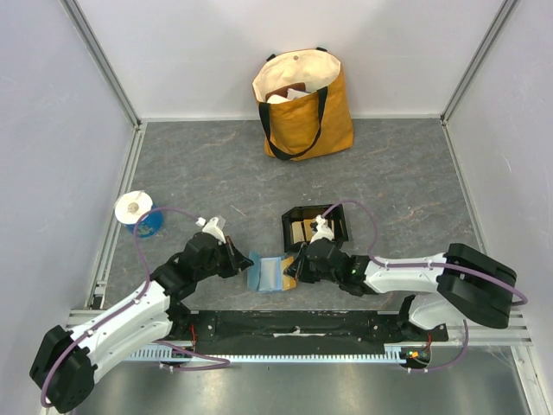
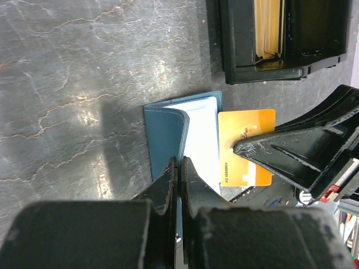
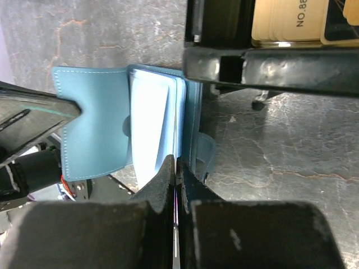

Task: Put the credit cards into the card holder
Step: Open the card holder at the center of the board.

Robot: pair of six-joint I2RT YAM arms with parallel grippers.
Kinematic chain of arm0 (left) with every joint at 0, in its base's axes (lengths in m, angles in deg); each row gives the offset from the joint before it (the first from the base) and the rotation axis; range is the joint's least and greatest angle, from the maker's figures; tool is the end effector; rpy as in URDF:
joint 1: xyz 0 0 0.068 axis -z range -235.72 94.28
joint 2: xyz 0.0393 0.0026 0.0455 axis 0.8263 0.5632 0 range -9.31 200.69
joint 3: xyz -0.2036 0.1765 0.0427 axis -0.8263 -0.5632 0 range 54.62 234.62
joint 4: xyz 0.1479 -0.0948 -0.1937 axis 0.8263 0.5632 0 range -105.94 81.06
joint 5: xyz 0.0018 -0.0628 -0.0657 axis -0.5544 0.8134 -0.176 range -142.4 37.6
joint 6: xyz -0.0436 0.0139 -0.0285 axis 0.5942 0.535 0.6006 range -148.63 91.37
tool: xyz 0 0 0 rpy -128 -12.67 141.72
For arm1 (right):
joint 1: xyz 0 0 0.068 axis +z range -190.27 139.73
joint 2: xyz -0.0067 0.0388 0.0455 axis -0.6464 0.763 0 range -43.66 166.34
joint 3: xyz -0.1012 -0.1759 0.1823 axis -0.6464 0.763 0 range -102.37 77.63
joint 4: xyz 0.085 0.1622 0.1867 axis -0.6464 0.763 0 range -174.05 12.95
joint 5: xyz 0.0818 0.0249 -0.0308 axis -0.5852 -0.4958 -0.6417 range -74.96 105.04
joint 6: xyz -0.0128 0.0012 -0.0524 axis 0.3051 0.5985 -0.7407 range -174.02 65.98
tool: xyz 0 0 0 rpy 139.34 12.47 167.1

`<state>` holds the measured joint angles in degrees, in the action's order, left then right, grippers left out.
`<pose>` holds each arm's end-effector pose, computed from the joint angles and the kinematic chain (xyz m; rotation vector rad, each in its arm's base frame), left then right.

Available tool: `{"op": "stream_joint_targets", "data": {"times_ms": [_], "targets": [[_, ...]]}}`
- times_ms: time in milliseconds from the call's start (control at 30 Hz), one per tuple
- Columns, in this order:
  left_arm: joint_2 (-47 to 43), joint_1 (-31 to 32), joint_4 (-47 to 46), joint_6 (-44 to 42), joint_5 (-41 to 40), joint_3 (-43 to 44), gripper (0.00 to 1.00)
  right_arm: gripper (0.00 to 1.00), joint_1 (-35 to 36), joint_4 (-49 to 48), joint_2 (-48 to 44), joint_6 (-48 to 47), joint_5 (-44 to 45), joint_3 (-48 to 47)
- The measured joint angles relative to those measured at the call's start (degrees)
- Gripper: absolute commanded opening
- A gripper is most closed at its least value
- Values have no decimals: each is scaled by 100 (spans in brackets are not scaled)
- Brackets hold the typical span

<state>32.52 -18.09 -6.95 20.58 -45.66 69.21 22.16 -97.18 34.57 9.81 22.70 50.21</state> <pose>0.1217 -0.0990 0.1662 -0.1691 2.3681 -0.9286 0.1218 0.2230 0.1531 0.1099 2.4343 0.9934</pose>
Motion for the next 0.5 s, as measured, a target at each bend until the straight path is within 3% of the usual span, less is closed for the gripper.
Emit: {"op": "stream_joint_targets", "data": {"times_ms": [500], "targets": [[0,0,1106,90,-817,221,2,0,0,-114,422,68,20,-4]]}}
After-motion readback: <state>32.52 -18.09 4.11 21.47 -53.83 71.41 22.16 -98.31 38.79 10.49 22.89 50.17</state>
